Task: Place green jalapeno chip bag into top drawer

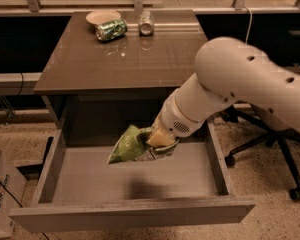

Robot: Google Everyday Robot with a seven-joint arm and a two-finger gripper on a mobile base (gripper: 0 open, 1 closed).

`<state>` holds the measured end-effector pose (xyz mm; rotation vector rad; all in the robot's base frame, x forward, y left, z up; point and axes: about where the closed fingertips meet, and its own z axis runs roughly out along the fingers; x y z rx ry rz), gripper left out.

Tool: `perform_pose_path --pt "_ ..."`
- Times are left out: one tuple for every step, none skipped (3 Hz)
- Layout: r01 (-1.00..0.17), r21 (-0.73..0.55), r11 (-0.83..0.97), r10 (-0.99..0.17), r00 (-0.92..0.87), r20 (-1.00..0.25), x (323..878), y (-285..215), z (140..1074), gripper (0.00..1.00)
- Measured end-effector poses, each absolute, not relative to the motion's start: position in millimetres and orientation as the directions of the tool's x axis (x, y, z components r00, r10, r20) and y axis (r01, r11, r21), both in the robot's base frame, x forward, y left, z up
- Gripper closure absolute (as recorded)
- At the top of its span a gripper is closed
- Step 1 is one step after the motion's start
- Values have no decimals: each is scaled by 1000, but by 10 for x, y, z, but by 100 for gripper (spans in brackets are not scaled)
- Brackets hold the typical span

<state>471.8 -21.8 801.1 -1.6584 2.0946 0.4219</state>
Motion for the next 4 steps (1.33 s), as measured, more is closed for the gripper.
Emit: perform_pose_path --pt "-969 20 246 -843 -225 -489 4697 -105 7498 89" --pt "-956 49 290 -835 -278 -475 4856 -89 7042 73" --pt "-941 149 303 -802 -336 -494 5051 -118 6706 49" --pt "-939 166 303 -795 -345 -499 5085 -104 6650 26"
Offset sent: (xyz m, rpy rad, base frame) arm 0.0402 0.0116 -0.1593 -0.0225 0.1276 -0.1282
